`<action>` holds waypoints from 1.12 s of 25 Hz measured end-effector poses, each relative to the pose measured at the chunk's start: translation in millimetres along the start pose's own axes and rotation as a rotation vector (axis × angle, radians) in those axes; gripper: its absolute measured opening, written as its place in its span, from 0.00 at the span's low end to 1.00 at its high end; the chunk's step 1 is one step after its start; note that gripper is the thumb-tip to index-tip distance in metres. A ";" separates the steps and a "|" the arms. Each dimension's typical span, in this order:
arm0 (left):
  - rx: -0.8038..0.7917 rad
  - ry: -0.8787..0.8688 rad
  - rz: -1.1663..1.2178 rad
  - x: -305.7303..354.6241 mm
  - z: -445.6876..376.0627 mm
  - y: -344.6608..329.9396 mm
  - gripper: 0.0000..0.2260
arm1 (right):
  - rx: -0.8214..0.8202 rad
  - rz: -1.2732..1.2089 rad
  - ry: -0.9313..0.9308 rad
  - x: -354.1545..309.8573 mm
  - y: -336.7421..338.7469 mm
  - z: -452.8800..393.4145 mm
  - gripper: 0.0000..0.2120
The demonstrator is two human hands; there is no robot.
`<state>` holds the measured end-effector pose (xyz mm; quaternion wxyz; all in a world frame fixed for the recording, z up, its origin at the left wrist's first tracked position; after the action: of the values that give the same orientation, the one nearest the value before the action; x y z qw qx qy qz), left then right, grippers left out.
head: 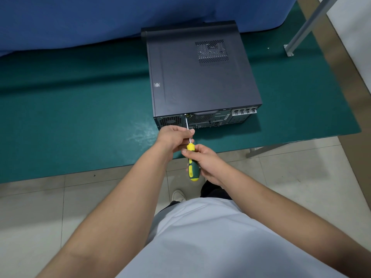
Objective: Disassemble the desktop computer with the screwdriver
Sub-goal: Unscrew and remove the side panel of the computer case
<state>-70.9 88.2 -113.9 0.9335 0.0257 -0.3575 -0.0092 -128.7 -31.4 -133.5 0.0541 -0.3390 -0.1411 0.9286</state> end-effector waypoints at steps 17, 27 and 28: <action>-0.004 -0.003 -0.024 -3.5 4.5 -4.1 0.04 | -0.145 -0.144 -0.093 2.0 -8.7 10.0 0.07; -0.001 0.026 0.111 4.4 4.5 -9.0 0.07 | -0.121 -0.200 -0.041 3.8 -6.8 11.9 0.05; 0.049 0.014 0.172 8.8 0.5 -7.2 0.06 | -0.092 -0.165 -0.030 3.5 -7.3 11.1 0.04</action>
<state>-64.8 80.6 -108.0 0.9325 0.0179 -0.3518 0.0801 -138.4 -26.2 -125.3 0.1125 -0.3146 -0.2118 0.9185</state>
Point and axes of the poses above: each hand's wrist, its own z-axis away from the middle knuckle, its own y-axis out of the back of the hand, x = y × z, the point moved 7 cm from there along -z, towards the middle knuckle, and after that the axes turned 8 degrees about -z, right-handed, at the moved point
